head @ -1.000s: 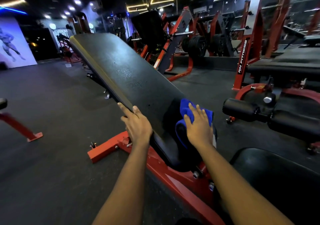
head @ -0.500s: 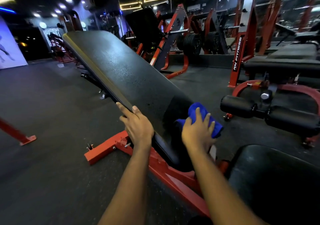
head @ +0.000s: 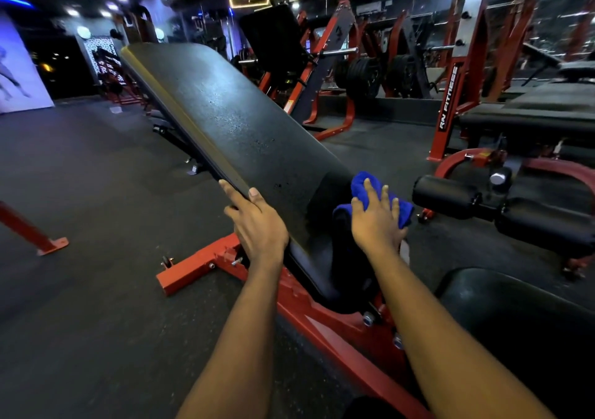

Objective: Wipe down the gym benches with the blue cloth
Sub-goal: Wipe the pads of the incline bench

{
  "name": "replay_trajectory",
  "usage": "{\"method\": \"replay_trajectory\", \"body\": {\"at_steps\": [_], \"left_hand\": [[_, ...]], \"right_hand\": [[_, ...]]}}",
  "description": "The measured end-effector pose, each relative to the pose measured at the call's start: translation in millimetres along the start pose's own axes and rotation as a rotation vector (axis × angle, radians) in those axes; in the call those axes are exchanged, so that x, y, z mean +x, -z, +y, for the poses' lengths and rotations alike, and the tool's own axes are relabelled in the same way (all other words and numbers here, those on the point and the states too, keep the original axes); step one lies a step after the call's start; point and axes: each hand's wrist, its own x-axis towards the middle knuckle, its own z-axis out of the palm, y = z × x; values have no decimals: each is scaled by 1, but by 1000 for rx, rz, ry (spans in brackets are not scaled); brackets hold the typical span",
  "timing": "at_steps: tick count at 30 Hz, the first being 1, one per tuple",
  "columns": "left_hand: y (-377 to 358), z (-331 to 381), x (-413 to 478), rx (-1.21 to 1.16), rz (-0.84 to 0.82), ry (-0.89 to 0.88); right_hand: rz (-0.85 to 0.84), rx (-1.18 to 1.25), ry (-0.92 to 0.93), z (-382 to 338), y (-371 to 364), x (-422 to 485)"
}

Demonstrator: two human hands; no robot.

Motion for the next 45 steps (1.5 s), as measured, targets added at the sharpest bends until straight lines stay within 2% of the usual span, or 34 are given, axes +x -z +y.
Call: {"method": "replay_trajectory", "body": {"at_steps": [5, 9, 14, 17, 21, 25, 33, 39, 42, 45], "left_hand": [[-2, -3, 0, -10, 3, 10], [-5, -6, 3, -26, 7, -6], [-6, -7, 3, -50, 7, -4], [-5, -7, 2, -61, 0, 4], [-5, -9, 5, -59, 1, -11], [-8, -14, 7, -60, 8, -27], [-11, -15, 8, -86, 39, -20], [-9, -15, 8, -90, 44, -22], [-14, -16, 8, -85, 47, -22], [-15, -18, 8, -96, 73, -22]], "right_hand": [[28, -105, 195, 3, -15, -62], [-17, -120, 250, -24, -15, -2], [-160, -141, 347, -66, -16, 68], [-162, -133, 448, -53, -10, 60], [-97, -54, 612, 0, -5, 20], [-91, -96, 612, 5, -8, 31], [-209, -160, 614, -86, -26, 116], [-163, -93, 763, -35, -11, 51], [-105, -92, 754, -3, -10, 16], [-85, -149, 735, -17, -17, 25]]}}
